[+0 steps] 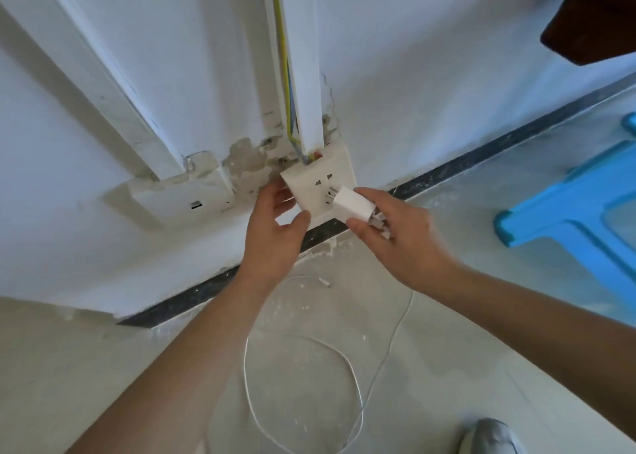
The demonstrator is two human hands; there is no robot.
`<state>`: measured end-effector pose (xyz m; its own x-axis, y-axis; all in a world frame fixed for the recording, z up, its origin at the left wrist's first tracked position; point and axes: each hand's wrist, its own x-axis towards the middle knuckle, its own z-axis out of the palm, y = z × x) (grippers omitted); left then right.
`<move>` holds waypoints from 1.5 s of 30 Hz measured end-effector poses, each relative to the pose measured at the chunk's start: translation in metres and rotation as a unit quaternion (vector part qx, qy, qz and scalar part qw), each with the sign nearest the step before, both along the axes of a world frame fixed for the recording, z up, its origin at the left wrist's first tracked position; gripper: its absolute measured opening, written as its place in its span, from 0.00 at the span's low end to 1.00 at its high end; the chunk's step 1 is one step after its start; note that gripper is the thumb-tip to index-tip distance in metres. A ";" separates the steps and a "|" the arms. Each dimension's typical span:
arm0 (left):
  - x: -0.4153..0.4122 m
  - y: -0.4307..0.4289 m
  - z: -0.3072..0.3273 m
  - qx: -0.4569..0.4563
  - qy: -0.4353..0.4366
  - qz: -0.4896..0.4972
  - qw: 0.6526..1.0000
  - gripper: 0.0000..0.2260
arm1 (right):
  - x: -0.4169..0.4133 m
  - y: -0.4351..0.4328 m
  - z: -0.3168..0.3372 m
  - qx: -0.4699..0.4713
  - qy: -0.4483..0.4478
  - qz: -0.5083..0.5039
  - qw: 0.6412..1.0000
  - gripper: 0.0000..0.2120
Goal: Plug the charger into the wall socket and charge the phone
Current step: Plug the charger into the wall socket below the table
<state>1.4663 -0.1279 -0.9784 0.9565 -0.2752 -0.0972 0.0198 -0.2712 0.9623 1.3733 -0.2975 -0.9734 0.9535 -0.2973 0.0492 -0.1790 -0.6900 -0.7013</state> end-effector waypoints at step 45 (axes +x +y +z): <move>0.038 0.010 0.013 -0.157 0.483 -0.022 0.861 0.40 | 0.026 0.036 0.021 -0.147 -0.065 -0.057 0.985 0.16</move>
